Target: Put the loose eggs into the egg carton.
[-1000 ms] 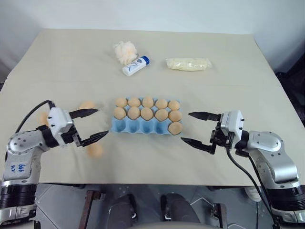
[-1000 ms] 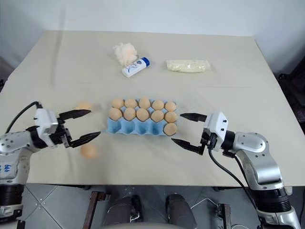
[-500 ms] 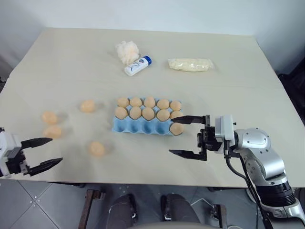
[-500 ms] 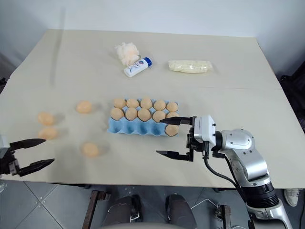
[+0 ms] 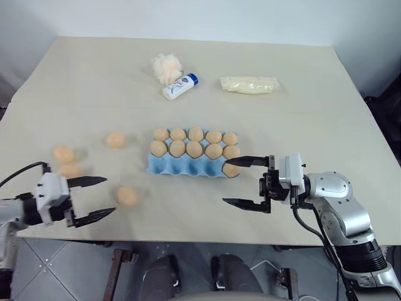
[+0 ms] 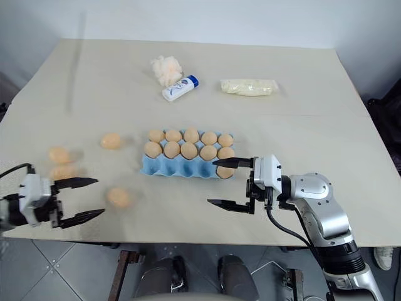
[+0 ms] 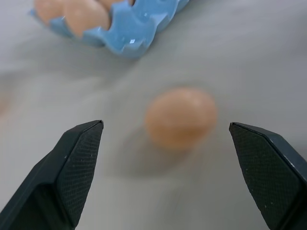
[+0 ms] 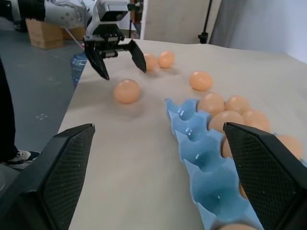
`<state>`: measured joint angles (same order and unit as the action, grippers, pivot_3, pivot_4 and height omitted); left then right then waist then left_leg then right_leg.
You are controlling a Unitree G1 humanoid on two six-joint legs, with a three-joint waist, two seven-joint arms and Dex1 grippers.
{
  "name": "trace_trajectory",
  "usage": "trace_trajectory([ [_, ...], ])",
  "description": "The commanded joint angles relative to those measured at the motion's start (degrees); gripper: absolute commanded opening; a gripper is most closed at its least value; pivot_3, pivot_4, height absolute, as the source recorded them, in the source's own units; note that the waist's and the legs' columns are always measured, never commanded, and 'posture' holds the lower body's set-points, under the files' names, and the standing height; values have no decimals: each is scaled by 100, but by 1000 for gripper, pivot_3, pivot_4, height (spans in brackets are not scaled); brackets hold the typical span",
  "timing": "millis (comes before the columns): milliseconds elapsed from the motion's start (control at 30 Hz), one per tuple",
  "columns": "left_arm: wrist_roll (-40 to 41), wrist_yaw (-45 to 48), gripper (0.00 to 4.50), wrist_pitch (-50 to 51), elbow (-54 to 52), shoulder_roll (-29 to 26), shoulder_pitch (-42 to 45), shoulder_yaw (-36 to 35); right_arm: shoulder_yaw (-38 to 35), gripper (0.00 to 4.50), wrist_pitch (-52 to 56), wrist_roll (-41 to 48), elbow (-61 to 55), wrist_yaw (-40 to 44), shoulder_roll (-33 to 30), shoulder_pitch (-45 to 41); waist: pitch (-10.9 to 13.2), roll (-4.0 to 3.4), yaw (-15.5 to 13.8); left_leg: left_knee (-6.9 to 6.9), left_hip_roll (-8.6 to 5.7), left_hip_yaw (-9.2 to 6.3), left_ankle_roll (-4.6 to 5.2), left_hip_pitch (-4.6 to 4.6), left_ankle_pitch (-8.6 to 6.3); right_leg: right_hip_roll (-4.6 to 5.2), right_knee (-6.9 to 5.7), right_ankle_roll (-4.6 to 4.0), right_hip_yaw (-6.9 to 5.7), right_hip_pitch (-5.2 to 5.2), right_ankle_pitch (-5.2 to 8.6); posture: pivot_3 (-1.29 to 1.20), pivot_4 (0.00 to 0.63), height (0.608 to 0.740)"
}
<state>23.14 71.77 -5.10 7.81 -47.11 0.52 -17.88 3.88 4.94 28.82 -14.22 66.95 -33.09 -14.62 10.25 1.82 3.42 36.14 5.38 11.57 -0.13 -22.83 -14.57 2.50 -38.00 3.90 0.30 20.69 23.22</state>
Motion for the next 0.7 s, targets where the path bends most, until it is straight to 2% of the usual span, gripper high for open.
trace_trajectory([
  [33,-270,-198,4488,-254,175,158,230,268,-121,4500,-48,43,-206,-95,3,17,0,0,10,2,3,1,0,1,0,-4,0,0,2,0,0,0,150,740],
  [167,-452,-283,4488,-361,546,467,682,685,-101,4500,-39,25,-269,-197,21,38,0,1,-20,7,3,0,-2,1,2,-5,-8,0,1,0,0,0,150,740],
  [200,-566,-326,4302,-493,640,490,713,748,-101,4500,-40,18,-285,-234,28,43,-1,2,-20,9,3,0,-1,0,2,-5,-7,0,1,0,0,0,150,740],
  [300,-453,-419,3642,-475,663,593,769,709,-109,4500,-30,11,-335,-341,52,67,-1,2,-2,12,4,4,0,-1,1,-5,-9,2,4,1,-1,0,150,740],
  [400,-392,-382,2681,-468,583,575,737,670,-94,4500,-59,-10,-391,-398,45,168,-1,2,-17,14,6,1,-2,0,3,-6,-23,2,2,5,-1,0,150,740],
  [500,-20,-244,1824,-12,83,571,678,680,-102,4500,-79,-30,-433,-477,49,258,-1,2,-17,14,6,-1,-4,0,3,-6,-28,2,1,6,-1,0,150,740],
  [600,369,-389,1743,749,-677,708,905,888,-116,4500,-99,-55,-423,-523,44,271,-1,2,-20,20,6,-1,-3,-2,4,-5,-31,2,1,4,-1,0,150,740],
  [700,434,-714,1743,1168,-1079,1100,1438,1232,-144,4500,-97,-63,-436,-566,15,277,0,0,-92,31,1,-10,3,-1,11,-4,-35,3,-2,-7,-1,0,150,740],
])
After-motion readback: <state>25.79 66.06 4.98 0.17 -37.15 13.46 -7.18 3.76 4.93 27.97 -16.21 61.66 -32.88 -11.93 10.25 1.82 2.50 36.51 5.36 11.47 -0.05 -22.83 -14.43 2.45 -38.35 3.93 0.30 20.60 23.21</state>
